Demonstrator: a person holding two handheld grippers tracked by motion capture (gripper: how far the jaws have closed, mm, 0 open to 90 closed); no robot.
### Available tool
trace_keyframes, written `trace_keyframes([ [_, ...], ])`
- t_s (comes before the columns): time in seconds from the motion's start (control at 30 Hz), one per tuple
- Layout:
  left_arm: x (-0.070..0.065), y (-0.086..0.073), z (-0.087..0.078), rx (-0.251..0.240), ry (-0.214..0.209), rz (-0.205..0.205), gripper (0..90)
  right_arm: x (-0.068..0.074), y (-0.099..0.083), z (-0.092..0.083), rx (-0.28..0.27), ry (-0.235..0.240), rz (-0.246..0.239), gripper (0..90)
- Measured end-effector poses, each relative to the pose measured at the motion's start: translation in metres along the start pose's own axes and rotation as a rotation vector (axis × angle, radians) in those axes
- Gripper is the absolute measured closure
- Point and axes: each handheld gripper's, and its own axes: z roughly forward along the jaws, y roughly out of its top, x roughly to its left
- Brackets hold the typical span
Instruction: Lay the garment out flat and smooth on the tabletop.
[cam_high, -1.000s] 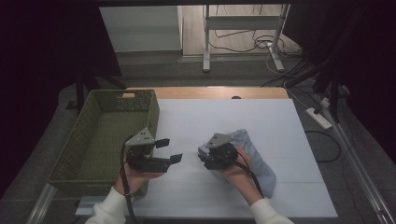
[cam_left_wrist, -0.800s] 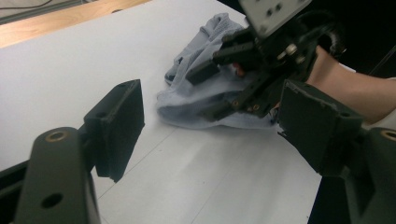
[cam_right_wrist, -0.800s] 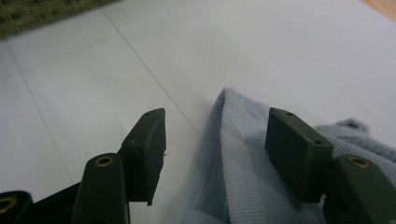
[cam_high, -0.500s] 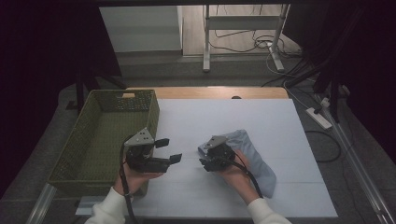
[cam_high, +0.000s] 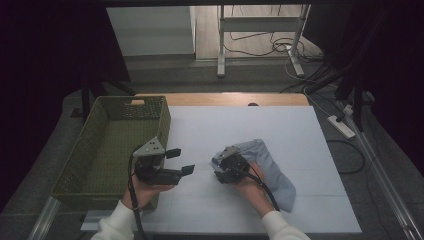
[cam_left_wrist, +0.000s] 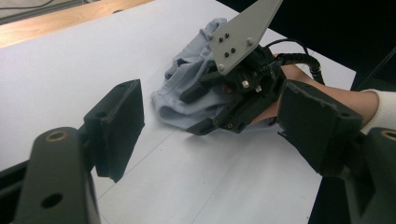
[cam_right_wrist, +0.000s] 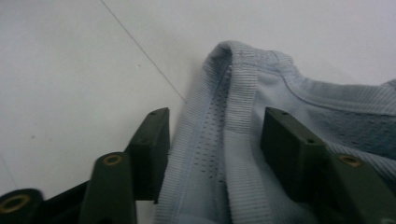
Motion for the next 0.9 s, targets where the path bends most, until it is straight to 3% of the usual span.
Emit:
trace_keyframes([
  [0.2,0.0,0.0,0.0,0.001,-0.001,-0.002,23.7,-0.002,0.0,-0.001,-0.006,-0.004,0.019,55.6],
  [0.47,0.0,-0.001,0.001,0.002,0.0,-0.001,23.7,0.0,-0.001,-0.002,-0.016,-0.031,-0.021,75.7],
  [0.63,0.0,-0.001,0.0,-0.007,0.005,0.0,23.7,0.006,-0.001,-0.003,-0.023,-0.043,-0.062,81.0],
  [0.9,0.0,-0.001,-0.001,-0.02,0.007,-0.003,23.7,0.002,-0.002,-0.012,-0.091,0.008,-0.035,83.6],
])
